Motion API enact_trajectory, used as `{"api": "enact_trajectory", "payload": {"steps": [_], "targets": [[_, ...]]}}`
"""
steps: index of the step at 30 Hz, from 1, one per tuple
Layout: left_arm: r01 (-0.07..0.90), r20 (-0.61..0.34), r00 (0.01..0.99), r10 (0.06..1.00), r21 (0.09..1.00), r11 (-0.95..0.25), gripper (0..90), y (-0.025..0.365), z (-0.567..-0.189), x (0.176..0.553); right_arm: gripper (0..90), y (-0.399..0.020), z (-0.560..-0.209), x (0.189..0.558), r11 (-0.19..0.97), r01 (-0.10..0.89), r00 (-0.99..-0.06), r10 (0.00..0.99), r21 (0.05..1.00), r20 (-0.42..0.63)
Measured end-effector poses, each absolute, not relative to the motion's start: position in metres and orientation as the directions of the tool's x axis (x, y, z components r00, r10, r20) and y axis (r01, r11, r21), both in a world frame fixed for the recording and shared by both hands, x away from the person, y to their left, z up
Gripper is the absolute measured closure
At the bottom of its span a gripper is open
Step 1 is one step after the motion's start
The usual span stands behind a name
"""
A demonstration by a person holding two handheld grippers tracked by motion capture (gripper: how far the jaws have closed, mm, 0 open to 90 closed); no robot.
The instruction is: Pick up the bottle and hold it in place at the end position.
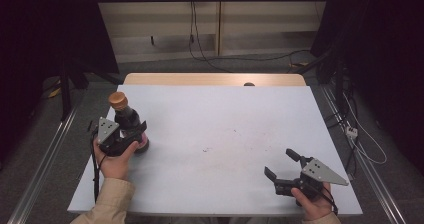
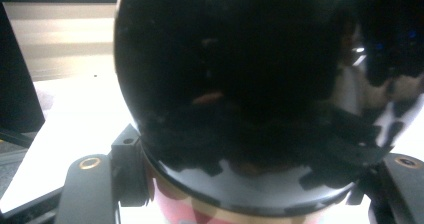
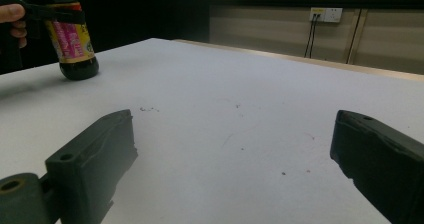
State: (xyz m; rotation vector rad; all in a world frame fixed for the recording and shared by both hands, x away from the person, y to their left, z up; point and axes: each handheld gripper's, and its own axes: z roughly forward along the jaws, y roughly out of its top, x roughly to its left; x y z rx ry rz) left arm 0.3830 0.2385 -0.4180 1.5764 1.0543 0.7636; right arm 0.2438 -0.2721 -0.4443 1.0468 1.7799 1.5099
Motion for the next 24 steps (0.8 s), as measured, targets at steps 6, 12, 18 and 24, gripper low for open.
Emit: {"api": "enact_trajectory", "payload": {"steps": [6, 12, 18, 24], "targets": [[0.238, -0.027, 0.433, 0.901, 0.967, -0.085, 30.3, 0.2404, -0.417, 0.3851, 3.6, -0.2714, -0.4444, 0.2441, 0.055, 0.197, -0.531, 0.845, 0.979, 0.059], [0.217, -0.008, 0.462, 0.887, 0.971, -0.104, 30.3, 0.2397, -0.4178, 0.3872, 3.6, -0.2718, -0.4445, 0.2442, 0.055, 0.197, -0.531, 0.845, 0.979, 0.06], [0.222, -0.011, 0.468, 0.883, 0.969, -0.105, 30.2, 0.2414, -0.4181, 0.3872, 3.6, -0.272, -0.4445, 0.2438, 0.058, 0.198, -0.53, 0.846, 0.979, 0.057], [0.232, -0.022, 0.442, 0.897, 0.968, -0.091, 29.5, 0.2412, -0.4192, 0.385, 3.6, -0.2726, -0.4456, 0.2444, 0.06, 0.207, -0.535, 0.843, 0.977, 0.062]]}}
